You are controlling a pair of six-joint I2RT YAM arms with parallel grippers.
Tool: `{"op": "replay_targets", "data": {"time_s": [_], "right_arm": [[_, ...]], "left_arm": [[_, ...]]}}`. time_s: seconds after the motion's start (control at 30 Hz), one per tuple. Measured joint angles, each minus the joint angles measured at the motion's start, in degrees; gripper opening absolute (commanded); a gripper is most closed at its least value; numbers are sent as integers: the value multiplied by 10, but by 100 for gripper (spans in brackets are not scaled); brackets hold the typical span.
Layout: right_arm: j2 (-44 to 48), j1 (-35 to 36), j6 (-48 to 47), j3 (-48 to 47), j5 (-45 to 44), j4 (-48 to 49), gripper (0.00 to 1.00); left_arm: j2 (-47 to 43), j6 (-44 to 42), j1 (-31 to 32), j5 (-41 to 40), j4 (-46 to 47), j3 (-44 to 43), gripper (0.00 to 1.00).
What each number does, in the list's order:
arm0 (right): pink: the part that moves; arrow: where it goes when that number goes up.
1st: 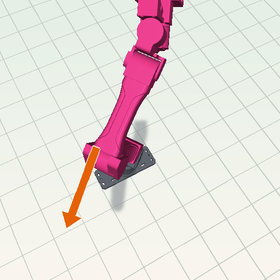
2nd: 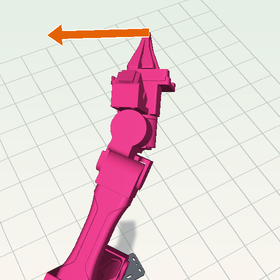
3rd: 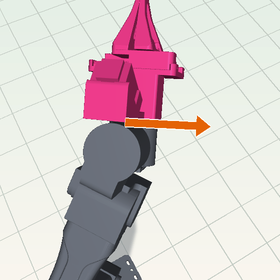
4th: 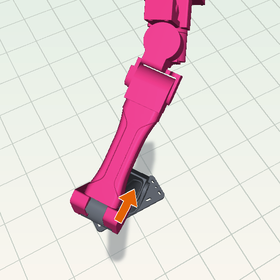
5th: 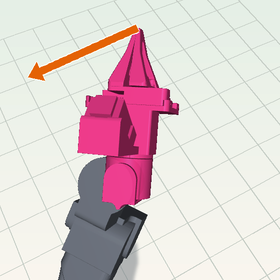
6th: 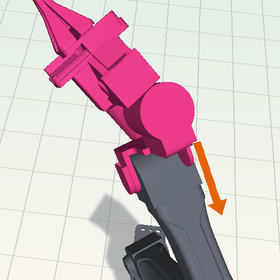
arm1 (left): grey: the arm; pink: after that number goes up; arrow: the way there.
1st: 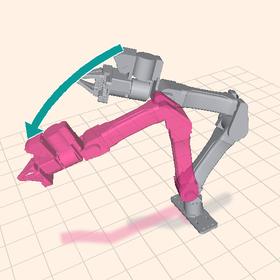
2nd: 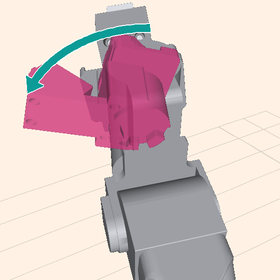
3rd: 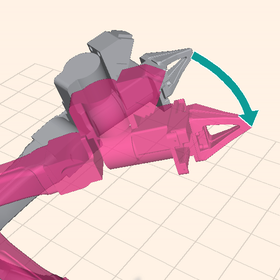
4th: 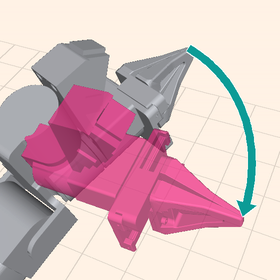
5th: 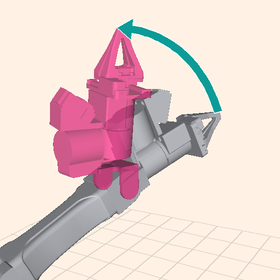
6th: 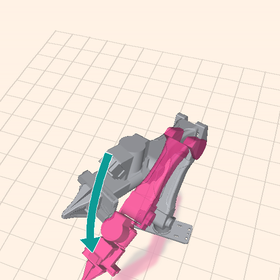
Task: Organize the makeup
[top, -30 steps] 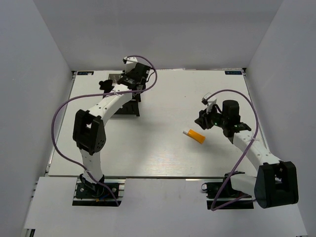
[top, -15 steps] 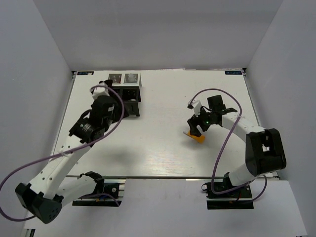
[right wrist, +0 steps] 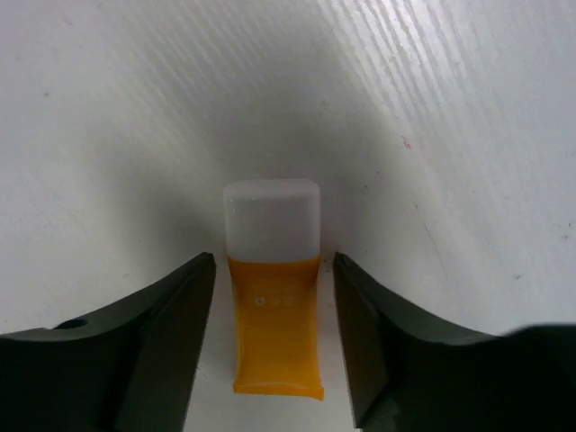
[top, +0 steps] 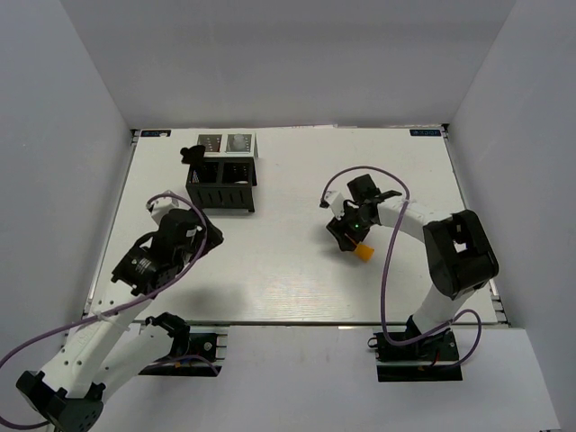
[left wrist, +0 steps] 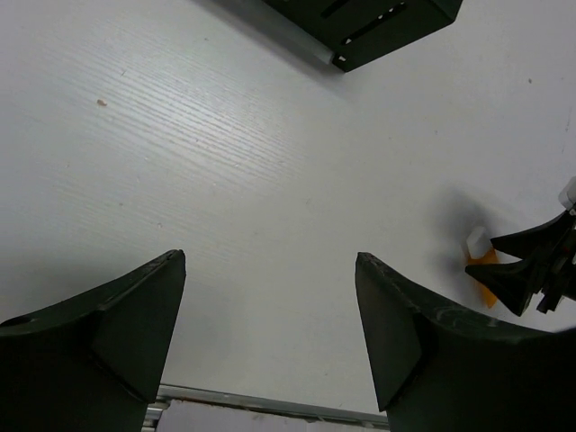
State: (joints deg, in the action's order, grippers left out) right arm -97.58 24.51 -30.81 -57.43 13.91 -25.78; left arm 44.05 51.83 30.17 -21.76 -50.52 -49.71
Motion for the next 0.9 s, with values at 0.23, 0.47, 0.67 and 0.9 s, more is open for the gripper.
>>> {"op": "replay_targets", "data": {"time_s": [0.23, 0.47, 0.67, 0.9], "right_arm": [[-3, 16, 5, -5, -52, 2, 10], [-28, 18, -13, -119, 42, -47, 6], [-45, 37, 28, -308, 201, 75, 4], [-182, 95, 170, -479, 279, 355, 0]], "left_arm": [[-34, 21, 0, -2, -28, 21, 86], [-67, 39, 0, -2, -40, 46, 86], [-84, 61, 0, 7, -47, 71, 86], [-85, 84, 0, 15, -48, 78, 85]]}}
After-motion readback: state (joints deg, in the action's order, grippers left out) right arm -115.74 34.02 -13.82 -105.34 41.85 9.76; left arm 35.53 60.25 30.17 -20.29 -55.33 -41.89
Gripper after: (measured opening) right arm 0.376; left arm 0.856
